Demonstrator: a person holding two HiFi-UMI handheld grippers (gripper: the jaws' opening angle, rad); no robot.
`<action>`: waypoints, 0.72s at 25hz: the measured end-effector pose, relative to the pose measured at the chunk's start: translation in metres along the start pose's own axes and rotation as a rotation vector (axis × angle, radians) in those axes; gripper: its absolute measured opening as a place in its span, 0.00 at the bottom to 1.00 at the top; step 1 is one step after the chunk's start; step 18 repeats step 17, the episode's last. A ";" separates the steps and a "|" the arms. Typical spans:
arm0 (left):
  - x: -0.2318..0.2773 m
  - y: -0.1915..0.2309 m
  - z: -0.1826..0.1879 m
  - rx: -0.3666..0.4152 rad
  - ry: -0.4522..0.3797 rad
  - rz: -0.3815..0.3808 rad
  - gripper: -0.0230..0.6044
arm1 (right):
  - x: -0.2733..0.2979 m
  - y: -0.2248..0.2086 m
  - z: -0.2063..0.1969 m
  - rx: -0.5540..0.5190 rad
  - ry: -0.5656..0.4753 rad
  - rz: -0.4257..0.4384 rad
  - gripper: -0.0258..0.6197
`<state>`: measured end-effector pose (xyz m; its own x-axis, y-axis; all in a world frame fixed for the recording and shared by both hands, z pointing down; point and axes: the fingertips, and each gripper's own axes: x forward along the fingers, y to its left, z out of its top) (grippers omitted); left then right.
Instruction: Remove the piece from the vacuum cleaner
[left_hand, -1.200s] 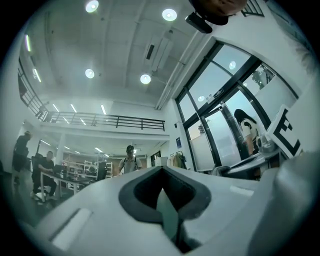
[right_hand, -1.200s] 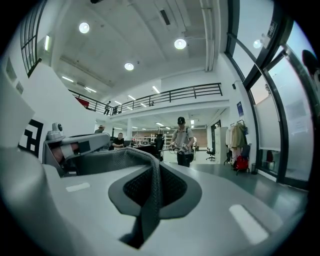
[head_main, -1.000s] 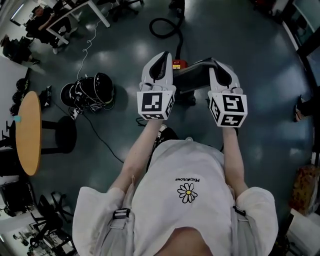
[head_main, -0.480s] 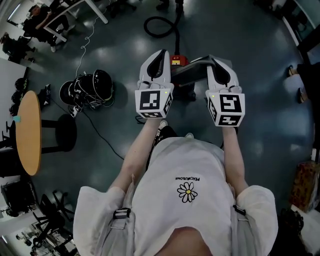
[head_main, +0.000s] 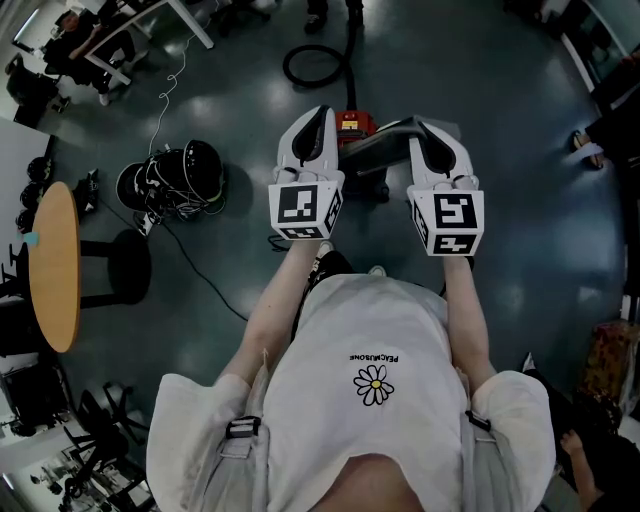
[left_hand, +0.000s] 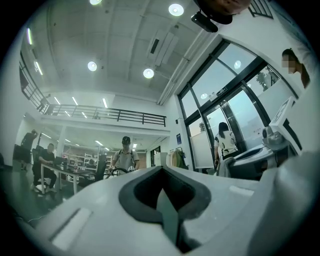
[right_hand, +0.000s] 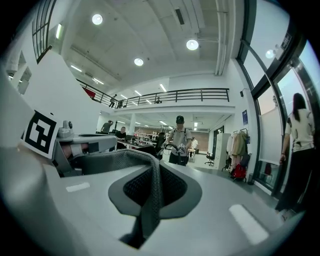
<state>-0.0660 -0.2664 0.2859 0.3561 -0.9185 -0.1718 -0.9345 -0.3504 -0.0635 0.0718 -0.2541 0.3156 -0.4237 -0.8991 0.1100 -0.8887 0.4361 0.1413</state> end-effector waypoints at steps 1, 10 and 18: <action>0.000 0.000 0.002 0.001 -0.003 0.000 0.04 | 0.000 -0.001 0.002 -0.002 0.001 0.000 0.10; -0.005 -0.002 -0.003 -0.002 0.001 -0.007 0.04 | -0.005 0.003 -0.004 -0.010 0.005 -0.005 0.10; -0.002 -0.008 -0.008 -0.004 0.002 -0.015 0.04 | -0.005 -0.002 -0.009 -0.019 0.004 -0.012 0.10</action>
